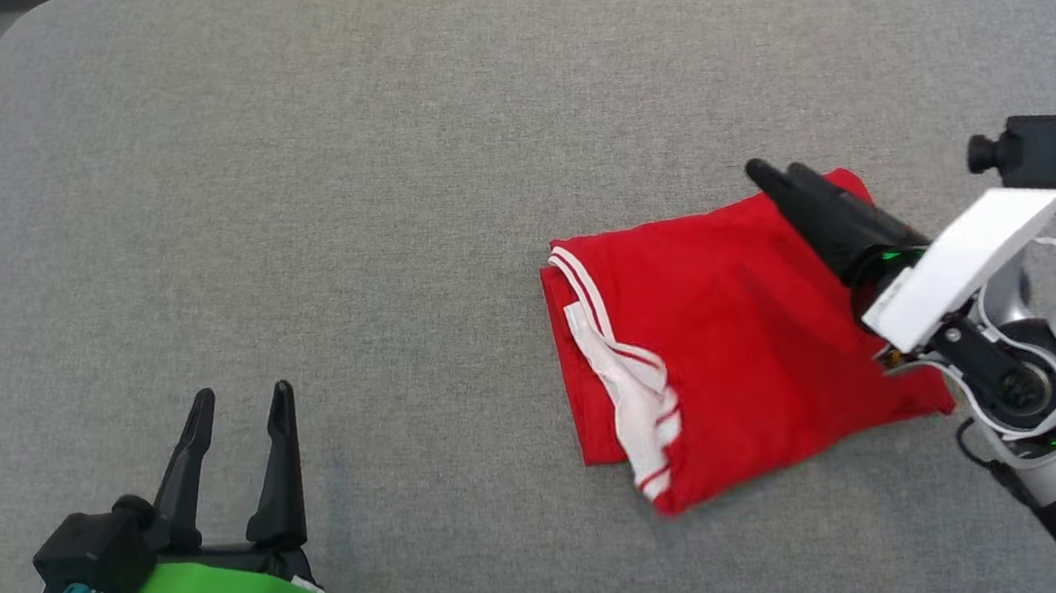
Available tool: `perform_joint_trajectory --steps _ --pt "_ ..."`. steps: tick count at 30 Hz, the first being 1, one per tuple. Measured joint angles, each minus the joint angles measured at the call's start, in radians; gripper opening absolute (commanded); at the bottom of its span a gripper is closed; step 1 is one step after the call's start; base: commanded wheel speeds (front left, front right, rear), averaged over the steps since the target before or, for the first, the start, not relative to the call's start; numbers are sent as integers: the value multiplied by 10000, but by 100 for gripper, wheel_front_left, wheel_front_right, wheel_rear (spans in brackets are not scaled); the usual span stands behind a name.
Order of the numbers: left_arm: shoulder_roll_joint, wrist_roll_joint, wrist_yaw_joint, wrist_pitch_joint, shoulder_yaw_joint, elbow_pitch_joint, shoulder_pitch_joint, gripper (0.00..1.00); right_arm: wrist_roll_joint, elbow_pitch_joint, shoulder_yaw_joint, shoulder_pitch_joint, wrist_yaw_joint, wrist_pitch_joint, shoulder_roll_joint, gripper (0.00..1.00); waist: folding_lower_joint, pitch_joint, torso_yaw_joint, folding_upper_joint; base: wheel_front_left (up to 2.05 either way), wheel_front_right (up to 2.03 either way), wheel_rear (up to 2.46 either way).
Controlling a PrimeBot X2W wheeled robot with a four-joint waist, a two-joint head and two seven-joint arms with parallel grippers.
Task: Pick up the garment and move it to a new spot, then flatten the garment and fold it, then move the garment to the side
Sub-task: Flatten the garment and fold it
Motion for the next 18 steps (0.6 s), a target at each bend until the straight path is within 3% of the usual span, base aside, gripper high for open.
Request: perform_joint_trajectory --steps 7,18 --pt "-2 -2 2 -2 50 -169 10 100 -311 291 -725 526 -364 -71 -1227 100 0 73 -310 0 0 0 0" --pt "-8 -2 -13 -2 -71 -278 -2 100 125 782 -1003 1350 -362 19 -1517 100 0 529 -508 0 0 0 0"
